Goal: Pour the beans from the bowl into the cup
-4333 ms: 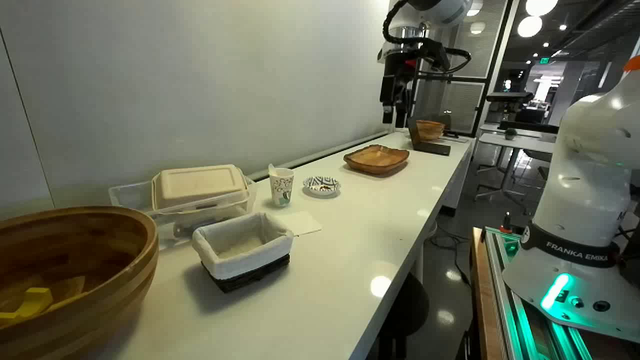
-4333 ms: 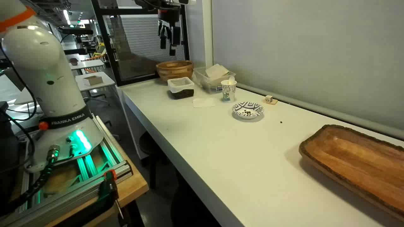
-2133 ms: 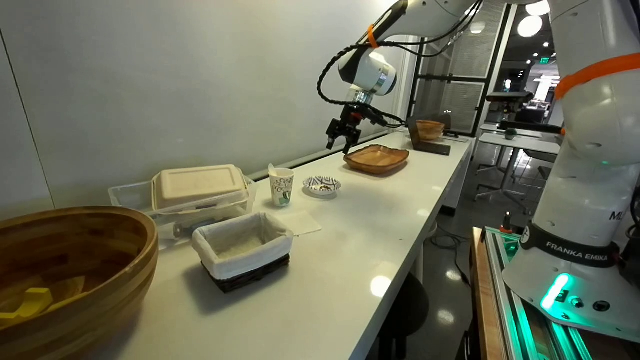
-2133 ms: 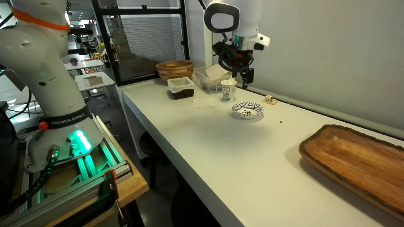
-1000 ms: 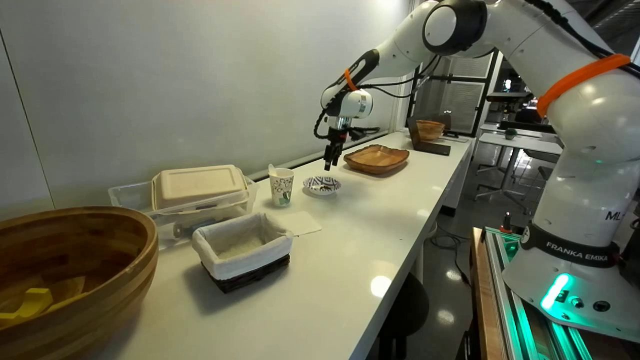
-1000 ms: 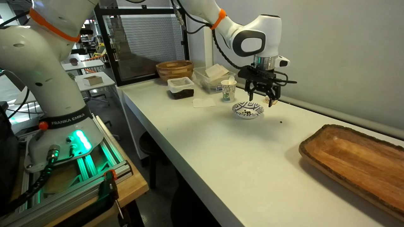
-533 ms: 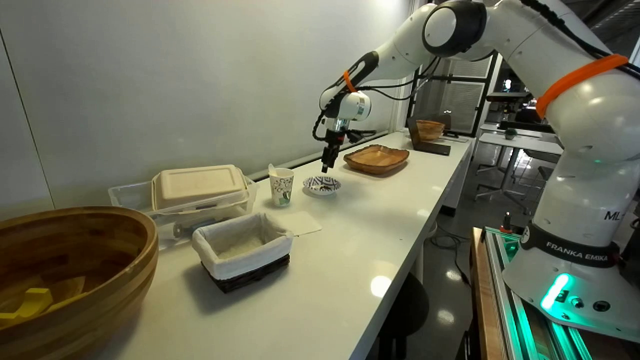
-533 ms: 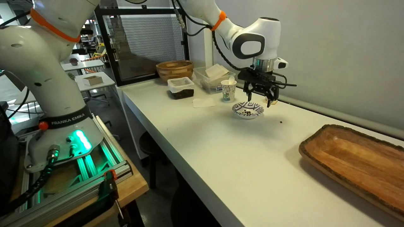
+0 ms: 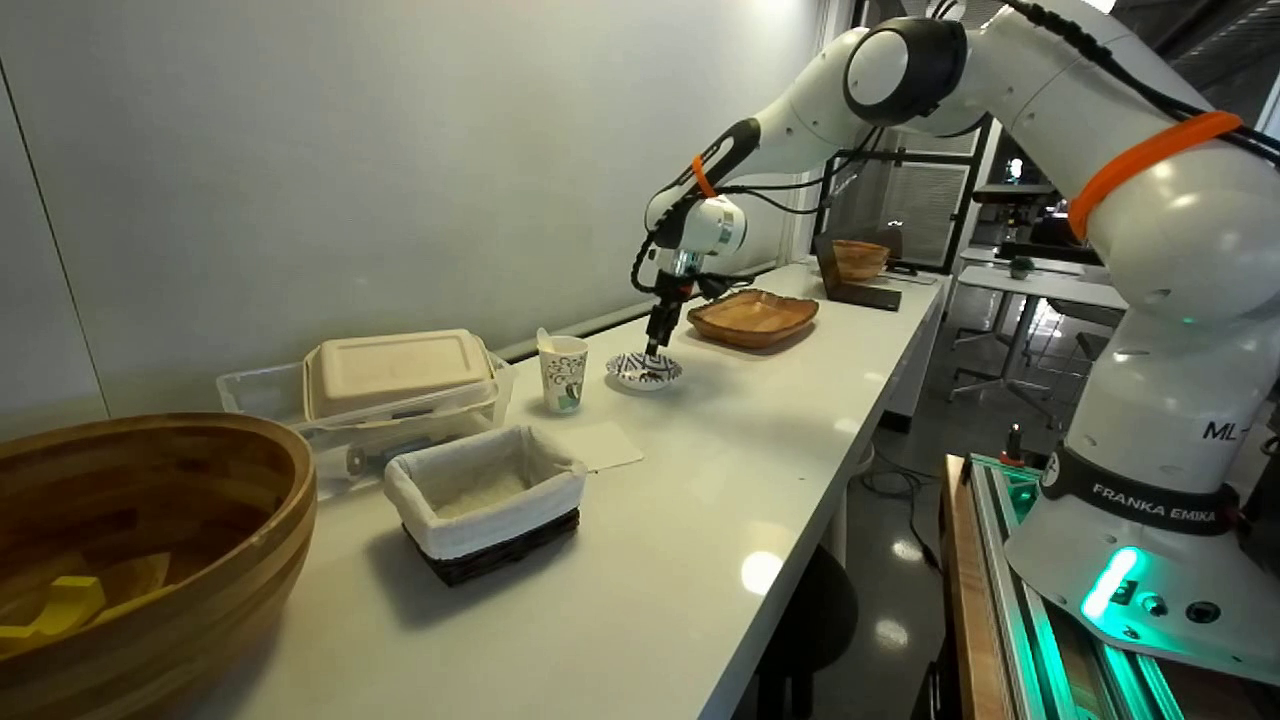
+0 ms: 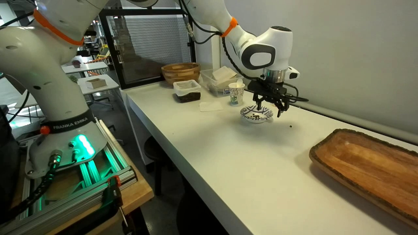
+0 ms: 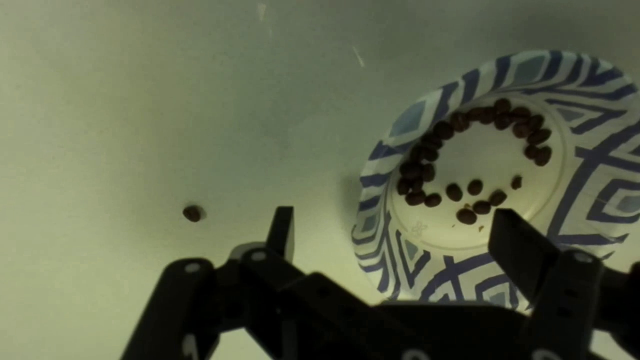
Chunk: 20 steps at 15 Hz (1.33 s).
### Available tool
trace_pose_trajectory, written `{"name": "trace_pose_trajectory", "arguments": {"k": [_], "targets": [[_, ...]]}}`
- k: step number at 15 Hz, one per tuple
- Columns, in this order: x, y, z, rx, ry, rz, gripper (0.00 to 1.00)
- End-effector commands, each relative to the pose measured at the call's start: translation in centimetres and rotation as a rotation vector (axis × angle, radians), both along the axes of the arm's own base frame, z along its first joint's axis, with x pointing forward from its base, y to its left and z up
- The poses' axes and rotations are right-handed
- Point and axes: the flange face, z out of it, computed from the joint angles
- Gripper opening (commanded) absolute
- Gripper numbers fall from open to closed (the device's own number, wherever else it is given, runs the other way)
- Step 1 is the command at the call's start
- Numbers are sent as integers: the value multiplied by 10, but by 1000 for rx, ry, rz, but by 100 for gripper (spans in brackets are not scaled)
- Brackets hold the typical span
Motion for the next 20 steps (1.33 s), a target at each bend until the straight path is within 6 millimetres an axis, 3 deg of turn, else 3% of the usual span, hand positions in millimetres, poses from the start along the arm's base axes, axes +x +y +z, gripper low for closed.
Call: {"name": "trace_pose_trajectory", "arguments": {"k": [1,5,6,7,9,10,15,16,17,19,20], "targets": [[1,-10,-13,31,-41,-12,95],[1,-15,-23,119,-80,-71,85],[1,-15,-25,137,-86,-82,74],[1,-16,-27,149,-89,-93,75],[0,-18,-31,180,-89,-119,68],[-2,-19,-34,191,-85,-135,73],[-11,-25,-48,274,-94,-196,56],[-11,-26,-47,288,-101,-208,54],[-13,-28,-46,296,-108,-216,45],[-14,-29,-45,322,-120,-231,45],[-14,-29,-44,335,-126,-237,37]]}}
